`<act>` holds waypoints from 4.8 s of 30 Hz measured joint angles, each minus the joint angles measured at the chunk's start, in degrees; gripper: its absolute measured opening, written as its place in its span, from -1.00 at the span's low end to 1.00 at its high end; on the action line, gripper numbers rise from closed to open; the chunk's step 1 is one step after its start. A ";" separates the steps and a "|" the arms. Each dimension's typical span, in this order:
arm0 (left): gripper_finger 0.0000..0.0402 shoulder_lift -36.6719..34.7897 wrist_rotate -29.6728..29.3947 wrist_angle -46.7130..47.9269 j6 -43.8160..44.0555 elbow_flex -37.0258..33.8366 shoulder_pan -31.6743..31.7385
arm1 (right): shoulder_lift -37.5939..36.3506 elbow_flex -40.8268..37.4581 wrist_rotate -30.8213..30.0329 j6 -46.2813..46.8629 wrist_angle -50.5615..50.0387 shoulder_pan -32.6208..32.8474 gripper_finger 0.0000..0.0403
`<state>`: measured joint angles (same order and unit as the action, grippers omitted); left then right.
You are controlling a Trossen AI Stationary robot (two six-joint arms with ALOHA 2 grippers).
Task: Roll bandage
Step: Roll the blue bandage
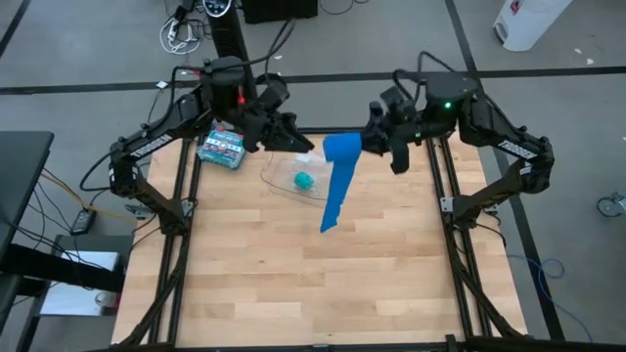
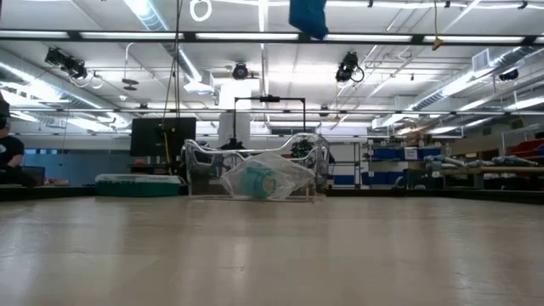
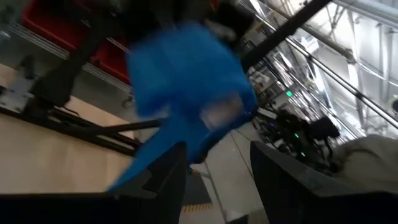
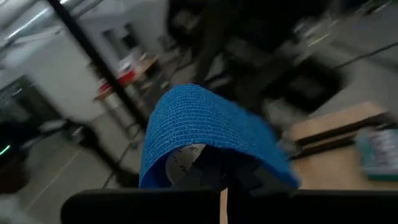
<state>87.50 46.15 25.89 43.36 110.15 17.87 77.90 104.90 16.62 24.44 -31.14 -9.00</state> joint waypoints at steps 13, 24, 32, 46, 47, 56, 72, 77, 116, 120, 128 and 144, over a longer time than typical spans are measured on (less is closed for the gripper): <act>-0.08 0.00 -20.11 1.97 -4.65 0.00 -4.49 | -0.05 0.04 -4.00 -0.53 4.31 -5.13 -1.00; -0.08 0.00 -24.10 7.11 -11.75 0.00 -4.88 | 1.45 0.02 -5.48 -0.58 5.74 -5.44 -1.00; -0.08 0.02 -27.71 11.22 -13.49 -0.02 -4.90 | 1.67 0.02 -6.12 -0.01 7.66 -5.43 -1.00; -0.31 0.67 -35.47 10.91 -11.95 -0.04 -4.90 | 1.71 0.02 -9.46 1.40 9.40 -4.10 -1.00; -0.36 1.00 -35.57 10.88 -11.67 -0.04 -5.03 | 1.71 0.02 -9.47 1.39 9.42 -4.07 -1.00; -0.95 2.36 -33.05 8.41 -8.40 -0.13 -5.56 | 1.71 0.02 -9.85 1.36 7.73 -4.19 -1.00; -0.98 -2.52 -22.02 -2.83 1.76 0.00 -5.62 | 0.77 0.00 -8.90 -3.47 -1.24 -10.05 -1.00; -0.98 -3.12 -20.00 -10.78 4.84 0.00 -5.18 | 0.75 0.00 -6.79 -7.72 -5.38 -10.64 -1.00; -0.97 -3.14 -20.09 -5.26 0.97 0.00 5.26 | 0.42 0.00 0.19 -9.40 5.58 9.24 -1.00; -0.97 -3.15 -16.08 -4.04 3.41 0.00 5.24 | -0.21 0.00 2.17 -9.59 5.26 8.09 -1.00; -0.97 -3.34 -14.93 -2.88 4.32 0.00 2.11 | -0.78 0.00 5.31 -9.70 8.59 5.57 -1.00; -0.97 -3.34 -17.58 4.23 0.76 -0.02 -4.80 | -1.32 0.00 8.87 -10.04 15.49 1.05 -1.00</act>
<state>84.16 28.57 30.12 44.11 110.13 13.08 76.58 104.90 25.48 14.39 -15.64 -7.95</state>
